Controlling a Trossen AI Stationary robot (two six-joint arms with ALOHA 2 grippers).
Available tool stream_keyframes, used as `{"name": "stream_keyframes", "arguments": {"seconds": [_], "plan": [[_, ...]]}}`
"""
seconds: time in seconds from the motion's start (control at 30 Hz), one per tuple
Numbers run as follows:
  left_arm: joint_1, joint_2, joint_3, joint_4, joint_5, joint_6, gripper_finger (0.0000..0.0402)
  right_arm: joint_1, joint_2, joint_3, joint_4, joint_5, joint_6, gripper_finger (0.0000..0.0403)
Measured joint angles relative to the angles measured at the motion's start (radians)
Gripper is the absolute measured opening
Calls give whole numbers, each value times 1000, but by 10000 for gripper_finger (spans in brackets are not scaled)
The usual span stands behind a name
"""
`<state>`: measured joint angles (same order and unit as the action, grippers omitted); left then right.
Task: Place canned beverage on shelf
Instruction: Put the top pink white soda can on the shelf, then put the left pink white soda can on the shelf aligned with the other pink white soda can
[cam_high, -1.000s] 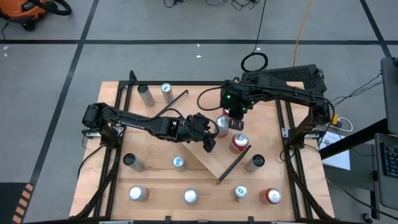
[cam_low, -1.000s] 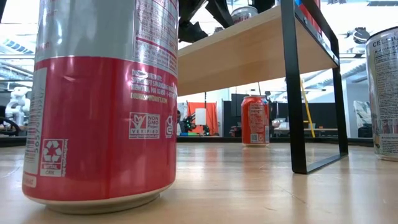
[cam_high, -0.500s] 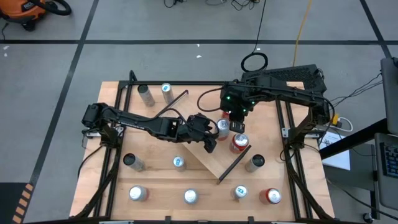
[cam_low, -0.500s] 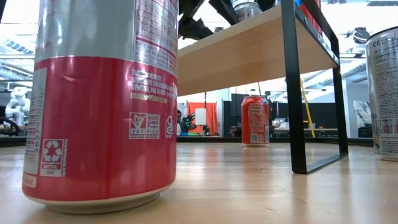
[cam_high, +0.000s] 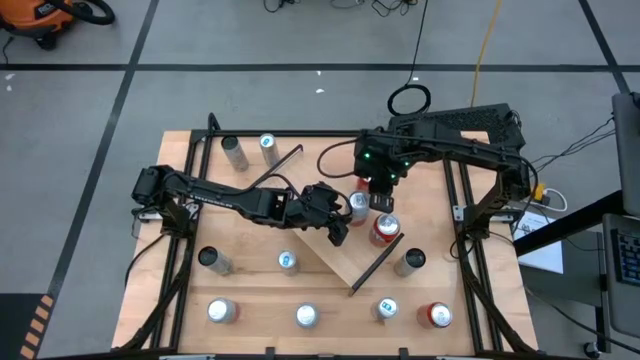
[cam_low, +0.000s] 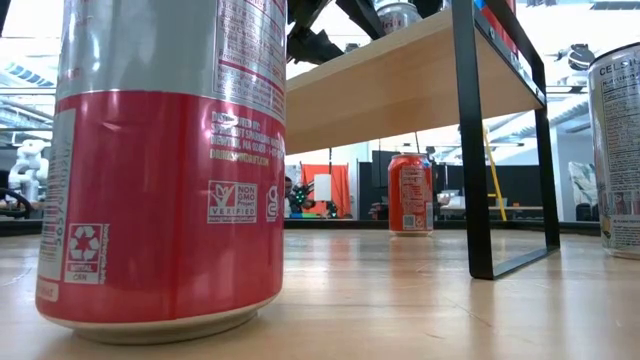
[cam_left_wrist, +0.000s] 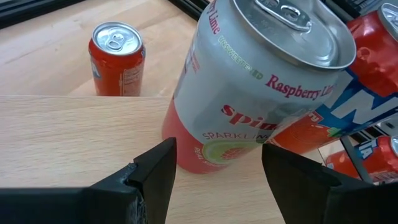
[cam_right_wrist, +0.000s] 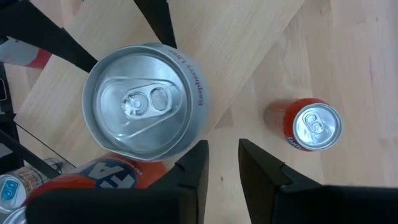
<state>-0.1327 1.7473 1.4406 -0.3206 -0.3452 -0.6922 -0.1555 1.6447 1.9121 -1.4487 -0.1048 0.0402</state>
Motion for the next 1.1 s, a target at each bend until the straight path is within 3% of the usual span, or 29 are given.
{"name": "stream_keyframes", "arguments": {"seconds": [0.33,0.63,0.8,1.1], "plan": [[2,0,0,4,-1,16,241,-7,-1,42,-3,1,-8,67],[2,-15,0,-5,17,15,241,-45,-2,215,-29,1,-8,67],[1,-74,0,-32,26,-32,241,-47,-14,282,-37,0,-26,67],[1,-256,0,-134,24,-34,241,-46,-59,288,-25,-4,-16,67]]}}
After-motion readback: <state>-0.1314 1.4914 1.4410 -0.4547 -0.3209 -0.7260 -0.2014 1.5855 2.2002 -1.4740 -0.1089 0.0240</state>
